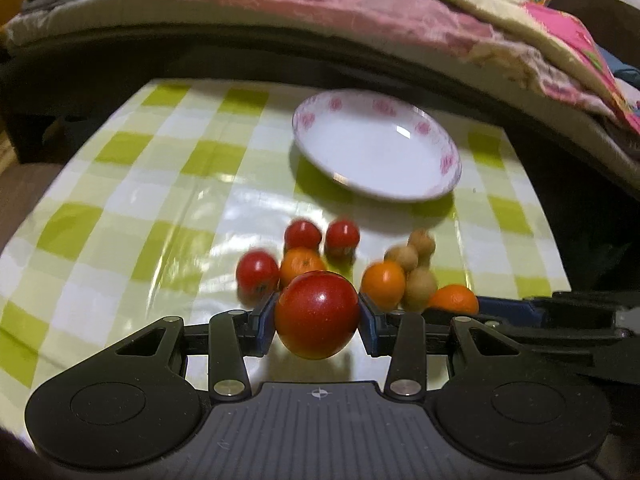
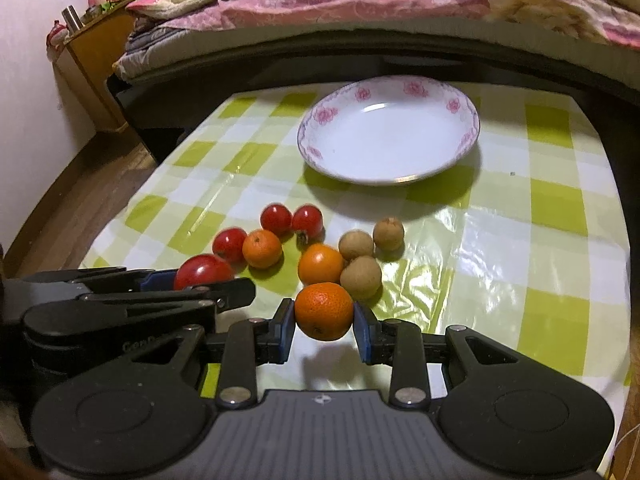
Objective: Organize fruits
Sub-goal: 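Carry both fruits onto the white flowered plate and open both tools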
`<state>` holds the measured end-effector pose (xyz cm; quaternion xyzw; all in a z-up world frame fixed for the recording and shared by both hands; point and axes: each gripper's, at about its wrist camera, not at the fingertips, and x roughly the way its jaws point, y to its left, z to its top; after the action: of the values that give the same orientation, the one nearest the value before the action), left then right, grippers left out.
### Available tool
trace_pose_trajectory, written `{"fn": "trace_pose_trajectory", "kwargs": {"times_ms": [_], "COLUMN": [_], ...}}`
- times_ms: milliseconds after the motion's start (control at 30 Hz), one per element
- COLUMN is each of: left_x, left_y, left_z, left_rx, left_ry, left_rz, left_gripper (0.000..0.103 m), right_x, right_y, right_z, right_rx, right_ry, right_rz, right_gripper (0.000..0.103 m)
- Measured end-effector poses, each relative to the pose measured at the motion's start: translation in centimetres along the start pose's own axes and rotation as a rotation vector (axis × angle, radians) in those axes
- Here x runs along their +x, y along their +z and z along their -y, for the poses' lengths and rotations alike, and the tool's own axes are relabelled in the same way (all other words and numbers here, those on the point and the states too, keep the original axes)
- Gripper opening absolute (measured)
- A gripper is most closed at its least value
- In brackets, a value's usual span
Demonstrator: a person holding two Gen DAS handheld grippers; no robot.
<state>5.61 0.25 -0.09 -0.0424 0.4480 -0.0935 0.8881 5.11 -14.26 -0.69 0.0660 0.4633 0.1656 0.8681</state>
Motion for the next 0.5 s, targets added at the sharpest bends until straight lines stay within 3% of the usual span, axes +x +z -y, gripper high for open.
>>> {"fn": "trace_pose_trajectory", "kwargs": {"times_ms": [500], "left_x": [4.0], "left_y": [6.4], "left_z": [2.1], "left_rx": [0.061], "left_ry": [0.002], "left_rz": [0.058], "left_gripper": [0.049], "right_x": [1.2], "right_y": [5.7], "right_z": [3.2], "right_rx": [0.045], "right_ry": [-0.046], "right_rz": [0.098], "right_gripper": [0.034]}}
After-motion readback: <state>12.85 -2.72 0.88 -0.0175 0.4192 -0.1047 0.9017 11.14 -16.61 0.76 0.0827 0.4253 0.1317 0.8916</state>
